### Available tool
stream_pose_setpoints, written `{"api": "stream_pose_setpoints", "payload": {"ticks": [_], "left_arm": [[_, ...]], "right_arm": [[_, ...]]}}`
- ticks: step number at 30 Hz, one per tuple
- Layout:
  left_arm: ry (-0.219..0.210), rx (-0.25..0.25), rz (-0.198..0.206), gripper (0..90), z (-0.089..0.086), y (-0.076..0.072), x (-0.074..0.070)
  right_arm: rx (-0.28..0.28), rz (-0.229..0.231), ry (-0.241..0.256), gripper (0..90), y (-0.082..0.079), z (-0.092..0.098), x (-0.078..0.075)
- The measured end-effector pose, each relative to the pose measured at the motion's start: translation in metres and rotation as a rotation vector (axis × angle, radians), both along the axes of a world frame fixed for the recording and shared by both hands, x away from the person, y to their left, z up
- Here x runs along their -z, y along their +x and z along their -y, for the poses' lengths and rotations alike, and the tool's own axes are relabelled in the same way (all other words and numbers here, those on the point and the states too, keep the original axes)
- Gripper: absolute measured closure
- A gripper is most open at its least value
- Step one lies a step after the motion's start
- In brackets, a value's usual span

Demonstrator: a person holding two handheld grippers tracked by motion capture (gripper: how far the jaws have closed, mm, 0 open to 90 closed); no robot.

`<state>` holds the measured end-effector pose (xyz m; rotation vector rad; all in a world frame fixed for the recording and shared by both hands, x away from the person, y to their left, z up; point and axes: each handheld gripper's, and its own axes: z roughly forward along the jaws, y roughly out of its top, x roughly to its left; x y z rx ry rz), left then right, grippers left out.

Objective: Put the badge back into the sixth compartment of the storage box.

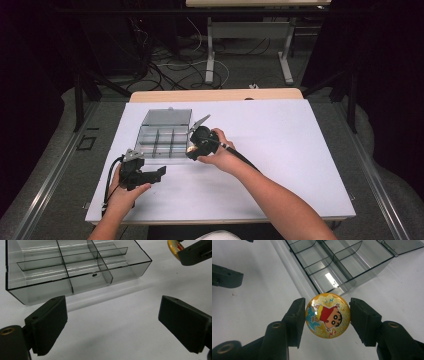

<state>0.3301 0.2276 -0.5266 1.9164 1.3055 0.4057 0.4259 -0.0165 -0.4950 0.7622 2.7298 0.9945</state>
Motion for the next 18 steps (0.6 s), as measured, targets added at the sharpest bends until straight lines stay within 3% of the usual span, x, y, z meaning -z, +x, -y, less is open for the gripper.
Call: {"api": "stream_pose_setpoints", "payload": {"ticks": [18], "left_arm": [[-0.011, -0.019, 0.007, 8.7, -0.003, -0.001, 0.0]], "right_arm": [[0.029, 0.013, 0.038, 46.9, 0.005, -0.019, 0.003]]}}
